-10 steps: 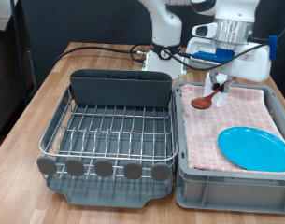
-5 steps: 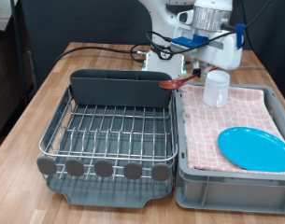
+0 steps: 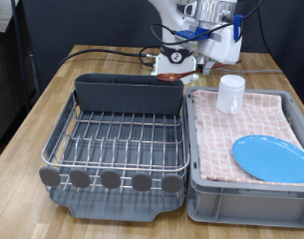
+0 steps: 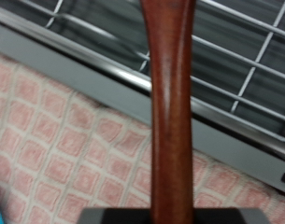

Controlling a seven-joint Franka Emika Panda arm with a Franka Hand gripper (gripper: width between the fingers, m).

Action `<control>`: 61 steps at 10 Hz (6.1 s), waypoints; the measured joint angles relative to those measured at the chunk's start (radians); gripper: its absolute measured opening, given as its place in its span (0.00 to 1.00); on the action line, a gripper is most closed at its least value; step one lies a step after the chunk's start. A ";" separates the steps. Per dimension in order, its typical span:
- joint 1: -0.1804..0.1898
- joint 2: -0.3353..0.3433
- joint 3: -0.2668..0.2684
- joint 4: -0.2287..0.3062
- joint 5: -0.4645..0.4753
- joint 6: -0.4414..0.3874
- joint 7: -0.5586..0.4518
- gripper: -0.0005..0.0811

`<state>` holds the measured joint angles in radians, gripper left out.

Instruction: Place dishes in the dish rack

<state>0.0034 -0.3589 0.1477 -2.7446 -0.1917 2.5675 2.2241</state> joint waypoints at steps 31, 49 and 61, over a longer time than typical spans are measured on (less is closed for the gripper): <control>0.178 -0.044 -0.751 -0.155 0.518 -0.096 -0.648 0.10; -0.056 -0.272 -0.120 -0.048 0.021 -0.172 -0.098 0.99; 0.262 -0.083 -0.289 0.216 0.193 -0.276 -0.670 0.99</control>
<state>0.2656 -0.4415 -0.1412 -2.5290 0.0014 2.2911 1.5540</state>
